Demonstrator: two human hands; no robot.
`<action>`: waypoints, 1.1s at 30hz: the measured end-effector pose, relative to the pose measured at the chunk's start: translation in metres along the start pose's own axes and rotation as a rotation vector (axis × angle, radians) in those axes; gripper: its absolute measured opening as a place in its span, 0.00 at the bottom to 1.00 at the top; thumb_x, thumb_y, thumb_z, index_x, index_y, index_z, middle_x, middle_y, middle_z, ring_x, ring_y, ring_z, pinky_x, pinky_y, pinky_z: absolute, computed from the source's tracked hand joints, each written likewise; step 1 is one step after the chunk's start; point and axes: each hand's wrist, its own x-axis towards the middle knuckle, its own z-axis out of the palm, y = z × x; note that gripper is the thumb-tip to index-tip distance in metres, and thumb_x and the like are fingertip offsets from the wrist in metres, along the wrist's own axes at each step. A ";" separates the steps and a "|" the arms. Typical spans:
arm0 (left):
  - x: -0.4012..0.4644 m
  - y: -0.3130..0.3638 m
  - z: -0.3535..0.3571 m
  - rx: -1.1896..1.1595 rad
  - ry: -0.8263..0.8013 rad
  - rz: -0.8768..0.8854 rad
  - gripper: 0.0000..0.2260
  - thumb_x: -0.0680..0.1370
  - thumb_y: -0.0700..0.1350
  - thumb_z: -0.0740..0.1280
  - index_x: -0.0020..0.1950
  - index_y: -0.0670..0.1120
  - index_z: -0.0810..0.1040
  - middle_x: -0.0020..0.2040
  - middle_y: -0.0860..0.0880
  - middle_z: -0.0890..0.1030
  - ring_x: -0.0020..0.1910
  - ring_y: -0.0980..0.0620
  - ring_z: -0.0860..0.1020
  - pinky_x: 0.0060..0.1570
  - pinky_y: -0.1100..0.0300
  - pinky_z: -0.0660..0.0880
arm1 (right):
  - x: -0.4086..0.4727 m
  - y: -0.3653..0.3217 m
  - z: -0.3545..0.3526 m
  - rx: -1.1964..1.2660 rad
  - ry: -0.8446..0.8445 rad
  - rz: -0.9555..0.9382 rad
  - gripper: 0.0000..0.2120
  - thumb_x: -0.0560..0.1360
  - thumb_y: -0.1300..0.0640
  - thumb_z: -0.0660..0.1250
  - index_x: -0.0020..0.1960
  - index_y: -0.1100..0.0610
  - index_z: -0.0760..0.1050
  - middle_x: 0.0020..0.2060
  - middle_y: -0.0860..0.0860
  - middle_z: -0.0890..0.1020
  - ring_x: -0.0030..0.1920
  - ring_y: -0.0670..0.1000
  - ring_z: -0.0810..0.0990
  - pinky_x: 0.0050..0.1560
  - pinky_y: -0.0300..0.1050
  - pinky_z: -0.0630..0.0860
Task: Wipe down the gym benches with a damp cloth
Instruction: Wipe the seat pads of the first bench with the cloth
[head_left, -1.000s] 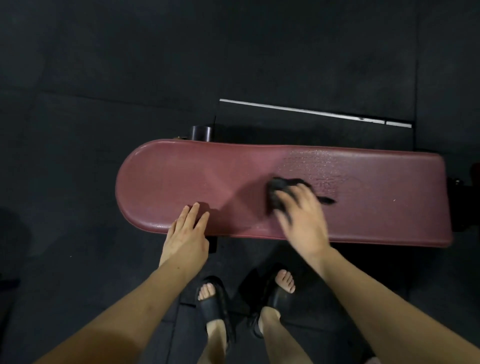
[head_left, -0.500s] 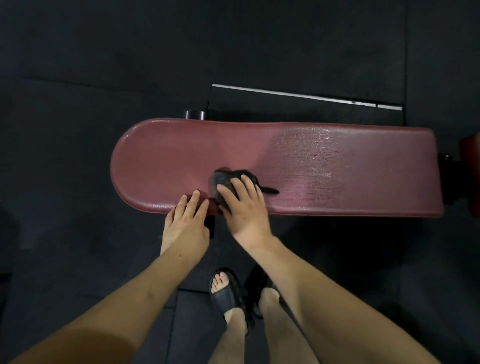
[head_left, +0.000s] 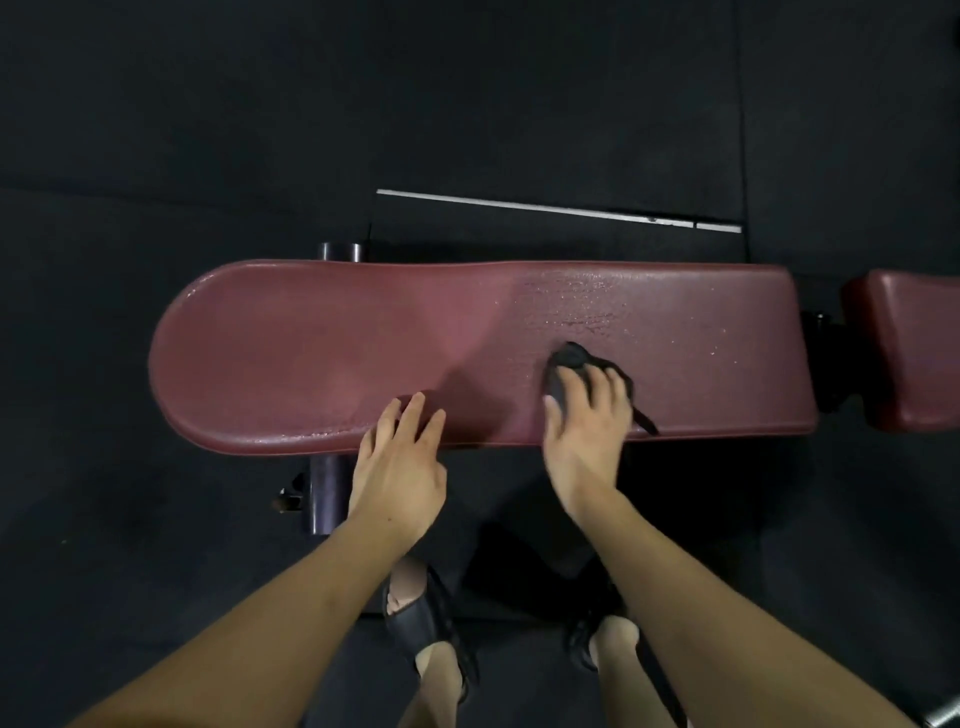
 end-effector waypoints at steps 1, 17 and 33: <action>0.002 0.001 -0.001 -0.002 0.010 -0.007 0.27 0.83 0.46 0.58 0.83 0.51 0.58 0.84 0.49 0.52 0.82 0.43 0.49 0.79 0.44 0.55 | 0.009 -0.019 0.004 0.008 -0.021 -0.048 0.19 0.79 0.49 0.64 0.67 0.55 0.79 0.67 0.59 0.78 0.72 0.66 0.71 0.71 0.67 0.69; 0.076 0.081 -0.016 -0.005 0.107 -0.029 0.28 0.82 0.45 0.58 0.83 0.51 0.58 0.84 0.49 0.54 0.82 0.47 0.50 0.80 0.47 0.54 | 0.146 0.118 -0.034 0.018 0.030 0.107 0.20 0.78 0.48 0.65 0.65 0.57 0.79 0.64 0.59 0.79 0.68 0.66 0.73 0.69 0.65 0.70; 0.104 0.146 -0.010 0.001 0.062 0.015 0.29 0.82 0.44 0.59 0.83 0.52 0.56 0.84 0.50 0.50 0.83 0.48 0.46 0.80 0.46 0.54 | 0.196 0.183 -0.056 0.033 0.018 -0.240 0.18 0.79 0.50 0.67 0.66 0.57 0.79 0.61 0.57 0.79 0.65 0.65 0.75 0.69 0.59 0.72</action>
